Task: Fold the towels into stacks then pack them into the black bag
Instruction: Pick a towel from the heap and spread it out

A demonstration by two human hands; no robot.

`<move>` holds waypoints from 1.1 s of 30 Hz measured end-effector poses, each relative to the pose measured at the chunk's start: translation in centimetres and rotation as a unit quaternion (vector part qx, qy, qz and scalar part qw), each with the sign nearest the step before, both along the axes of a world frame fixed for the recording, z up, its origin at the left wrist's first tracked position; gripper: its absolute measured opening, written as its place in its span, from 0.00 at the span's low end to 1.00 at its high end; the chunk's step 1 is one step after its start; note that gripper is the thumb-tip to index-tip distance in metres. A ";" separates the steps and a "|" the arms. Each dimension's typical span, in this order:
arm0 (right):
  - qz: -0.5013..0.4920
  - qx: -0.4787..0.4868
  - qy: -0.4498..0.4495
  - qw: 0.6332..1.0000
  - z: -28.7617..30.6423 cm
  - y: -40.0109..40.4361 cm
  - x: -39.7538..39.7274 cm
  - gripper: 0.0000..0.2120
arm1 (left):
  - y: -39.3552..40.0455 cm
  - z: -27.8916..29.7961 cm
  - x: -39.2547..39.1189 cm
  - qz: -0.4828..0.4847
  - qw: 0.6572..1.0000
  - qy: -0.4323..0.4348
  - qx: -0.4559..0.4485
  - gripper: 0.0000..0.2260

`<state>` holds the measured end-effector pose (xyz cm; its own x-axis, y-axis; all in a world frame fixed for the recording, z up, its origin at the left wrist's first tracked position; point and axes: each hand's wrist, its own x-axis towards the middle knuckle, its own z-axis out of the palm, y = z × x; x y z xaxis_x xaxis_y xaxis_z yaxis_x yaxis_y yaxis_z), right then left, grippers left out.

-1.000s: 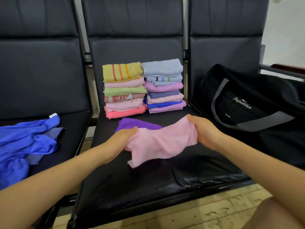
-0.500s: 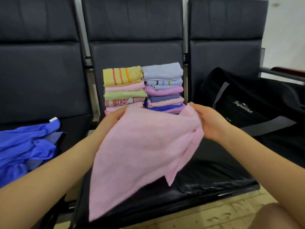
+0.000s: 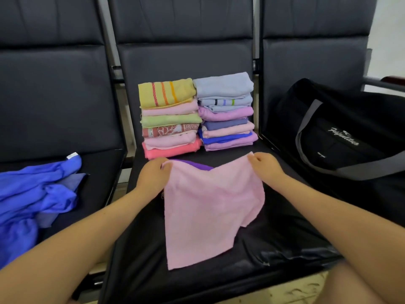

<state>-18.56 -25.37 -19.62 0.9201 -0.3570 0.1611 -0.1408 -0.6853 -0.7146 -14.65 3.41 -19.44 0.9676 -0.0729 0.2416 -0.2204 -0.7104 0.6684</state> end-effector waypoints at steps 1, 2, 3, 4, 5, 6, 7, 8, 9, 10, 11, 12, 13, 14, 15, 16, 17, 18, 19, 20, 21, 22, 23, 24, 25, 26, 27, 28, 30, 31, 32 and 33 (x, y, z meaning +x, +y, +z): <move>-0.009 0.026 -0.020 0.999 0.0 0.1 0.5 0.20 | 0.0 0.1 0.5 0.021 1.000 -0.011 -0.013 0.11; -0.015 0.040 -0.035 0.998 -0.1 0.2 0.9 0.17 | 0.0 0.0 1.0 0.040 0.999 -0.018 -0.027 0.11; -0.022 0.039 -0.035 0.998 -0.3 0.2 1.4 0.13 | 0.1 -0.1 1.5 0.056 0.997 -0.019 -0.039 0.11; -0.029 0.032 -0.021 0.999 -0.4 0.3 1.7 0.09 | 0.2 -0.2 1.9 0.070 0.996 -0.016 -0.046 0.11; -0.038 0.013 0.001 0.999 -0.6 0.4 1.9 0.09 | 0.3 -0.4 2.1 0.084 0.995 -0.008 -0.045 0.10; -0.048 -0.016 0.022 0.998 -0.8 0.4 2.0 0.13 | 0.4 -0.6 2.1 0.098 0.995 -0.002 -0.034 0.11; -0.051 -0.050 0.033 0.997 -0.8 0.5 1.9 0.16 | 0.5 -0.8 2.0 0.106 0.994 -0.005 -0.010 0.12; -0.046 -0.085 0.033 0.995 -0.8 0.6 1.6 0.16 | 0.6 -0.8 1.5 0.106 0.994 -0.025 0.025 0.13; -0.032 -0.103 0.029 0.994 -0.6 0.8 1.2 0.14 | 0.6 -0.9 0.8 0.092 0.992 -0.058 0.059 0.14; -0.011 -0.101 0.028 0.994 -0.5 0.9 0.7 0.11 | 0.5 -0.8 -0.2 0.060 0.990 -0.099 0.080 0.13; 0.015 -0.082 0.030 0.996 -0.4 1.1 0.2 0.09 | 0.3 -0.7 -1.4 0.016 0.987 -0.126 0.094 0.12; 0.046 -0.054 0.035 0.997 -0.3 1.3 -0.5 0.07 | 0.0 -0.5 -2.6 -0.034 0.985 -0.134 0.101 0.09; 0.079 -0.035 0.041 0.995 -0.3 1.6 -1.2 0.06 | -0.4 -0.3 -3.9 -0.083 0.983 -0.121 0.106 0.07; 0.112 -0.031 0.048 0.992 -0.1 1.8 -2.0 0.05 | -0.8 -0.1 -5.1 -0.129 0.980 -0.095 0.114 0.05; 0.144 -0.035 0.061 0.987 0.0 2.1 -2.9 0.05 | -1.2 0.0 -6.3 -0.169 0.975 -0.068 0.127 0.04; 0.178 -0.037 0.075 0.980 0.0 2.4 -3.9 0.05 | -1.5 0.2 -7.3 -0.205 0.967 -0.047 0.145 0.05; 0.214 -0.039 0.095 0.971 -0.1 2.6 -4.8 0.07 | -1.7 0.1 -8.2 -0.240 0.955 -0.026 0.172 0.06; 0.249 -0.046 0.124 0.959 -0.4 2.7 -5.7 0.10 | -1.7 -0.1 -9.0 -0.273 0.941 0.000 0.199 0.08; 0.278 -0.055 0.160 0.946 -0.7 3.0 -6.7 0.11 | -1.6 -0.5 -9.7 -0.300 0.927 0.033 0.224 0.10; 0.298 -0.064 0.195 0.932 -1.1 3.2 -7.5 0.11 | -1.3 -1.2 -10.3 -0.320 0.914 0.064 0.243 0.12; 0.307 -0.071 0.213 0.925 -1.5 3.2 -8.0 0.10 | -1.0 -1.8 -10.8 -0.332 0.905 0.082 0.254 0.14; 0.307 -0.078 0.211 0.925 -1.8 3.1 -8.3 0.08 | -0.7 -2.5 -10.9 -0.334 0.903 0.086 0.256 0.14; 0.300 -0.088 0.197 0.929 -1.9 2.9 -8.5 0.06 | -0.5 -2.9 -11.1 -0.326 0.907 0.079 0.254 0.14; 0.293 -0.110 0.180 0.933 -1.9 2.6 -8.5 0.04 | -0.3 -3.1 -11.0 -0.313 0.912 0.064 0.257 0.13; 0.290 -0.137 0.167 0.932 -1.8 2.3 -8.5 0.02 | -0.2 -3.2 -10.9 -0.301 0.915 0.043 0.267 0.12; 0.290 -0.165 0.157 0.929 -1.8 2.1 -8.6 0.02 | -0.2 -3.3 -10.9 -0.293 0.915 0.023 0.277 0.12; 0.288 -0.189 0.148 0.927 -1.9 2.0 -8.7 0.03 | -0.2 -3.3 -10.8 -0.289 0.914 0.010 0.283 0.12; 0.283 -0.201 0.142 0.927 -2.1 2.1 -8.8 0.03 | -0.2 -3.3 -10.9 -0.286 0.915 0.004 0.286 0.11; 0.276 -0.184 0.125 0.935 -2.5 2.6 -9.1 0.03 | -0.2 -3.4 -11.1 -0.279 0.918 0.011 0.283 0.11; 0.272 -0.166 0.123 0.940 -2.7 2.9 -9.2 0.05 | -0.3 -3.3 -11.1 -0.272 0.921 0.018 0.278 0.10; 0.269 -0.154 0.126 0.942 -2.9 3.3 -9.1 0.08 | -0.4 -3.2 -11.0 -0.263 0.926 0.030 0.269 0.09; 0.264 -0.152 0.133 0.943 -3.1 3.5 -9.0 0.10 | -0.4 -3.0 -11.0 -0.254 0.932 0.045 0.254 0.09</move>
<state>-27.52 -21.83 -22.73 0.9788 0.1885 -0.0801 0.1314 -0.8779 -0.4605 -25.63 2.98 -22.46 0.7921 -0.6098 -0.0290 -0.5735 -0.7596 0.3068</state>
